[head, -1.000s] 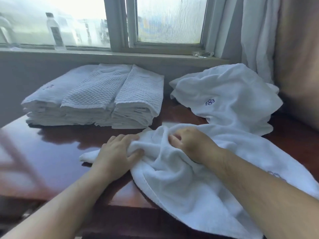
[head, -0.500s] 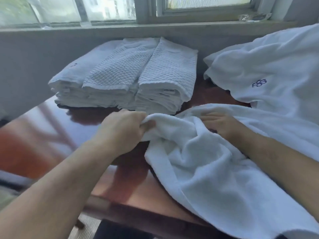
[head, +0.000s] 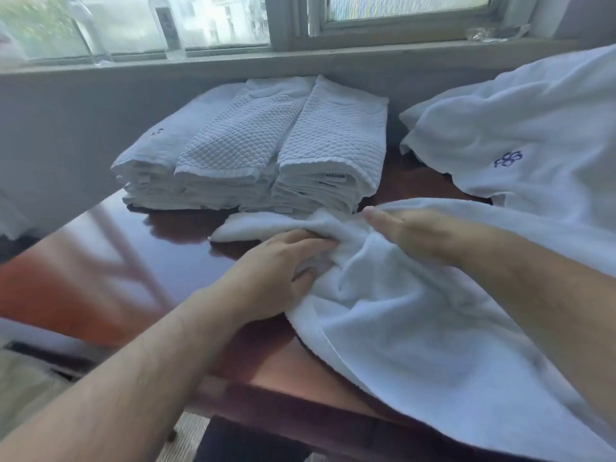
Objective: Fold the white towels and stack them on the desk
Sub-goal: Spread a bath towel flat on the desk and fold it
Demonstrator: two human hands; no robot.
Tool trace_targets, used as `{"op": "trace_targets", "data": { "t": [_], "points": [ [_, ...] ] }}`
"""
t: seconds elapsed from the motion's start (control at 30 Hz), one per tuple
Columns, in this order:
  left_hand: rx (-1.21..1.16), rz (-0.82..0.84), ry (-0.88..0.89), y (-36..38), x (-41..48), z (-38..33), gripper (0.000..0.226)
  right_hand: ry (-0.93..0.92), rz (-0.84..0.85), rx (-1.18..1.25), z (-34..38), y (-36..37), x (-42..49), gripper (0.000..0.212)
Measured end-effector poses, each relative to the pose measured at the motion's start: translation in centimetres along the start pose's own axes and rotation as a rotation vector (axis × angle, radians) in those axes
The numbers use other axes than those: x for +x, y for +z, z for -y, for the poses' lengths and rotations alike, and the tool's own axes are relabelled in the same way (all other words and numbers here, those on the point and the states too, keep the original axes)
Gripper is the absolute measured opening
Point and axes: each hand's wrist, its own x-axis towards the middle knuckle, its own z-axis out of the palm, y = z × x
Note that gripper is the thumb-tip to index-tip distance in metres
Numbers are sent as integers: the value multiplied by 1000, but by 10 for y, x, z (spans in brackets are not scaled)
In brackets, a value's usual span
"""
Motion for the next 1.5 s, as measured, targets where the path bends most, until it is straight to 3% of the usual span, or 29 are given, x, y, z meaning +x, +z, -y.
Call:
{"op": "trace_targets", "data": {
  "t": [0.1,0.2,0.3,0.37,0.43,0.53,0.6,0.67,0.73,0.83,0.97,1.07,1.23,1.33,1.43,1.5],
  "points": [
    [75,-4,-43,-3,-5,-4,60,-47,-4,-270,5,24,2,59],
    [200,-55,131,-10,-12,-7,39,-103,-74,-429,-7,39,-3,61],
    [216,77,181,-21,-19,-13,15,-141,-154,-385,-8,39,-4,70],
    [345,107,85,-24,-22,-18,16,-150,-168,-377,-8,39,-3,67],
    [515,177,-137,-30,-25,-25,22,-143,-171,-409,-10,40,-2,58],
    [682,343,-443,-44,-28,-37,13,-139,-161,-429,-11,40,-3,65],
    [740,312,-508,-51,-23,-42,21,-142,-156,-411,-10,39,-5,71],
    [722,120,-391,-55,-12,-46,19,-168,-145,-417,-9,39,-7,78],
    [493,33,-253,-49,-1,-44,16,-161,-121,-423,-11,40,-8,72],
    [253,233,-226,-22,-1,-35,56,-112,-87,-399,-12,40,-10,75],
    [212,323,-301,5,-21,-16,71,-123,-35,-458,-10,41,-16,94],
    [190,397,-338,-10,-26,-4,69,-117,77,-555,-6,37,-20,102],
    [37,432,-324,-30,1,1,48,-90,227,-610,9,20,-27,93],
    [84,391,-175,-20,24,-11,43,-76,145,-572,7,28,-37,79],
    [263,346,15,1,38,-23,45,145,-24,-543,-3,28,-42,76],
    [260,289,48,16,36,-29,46,249,-77,-547,-8,27,-43,75]
  ]
}}
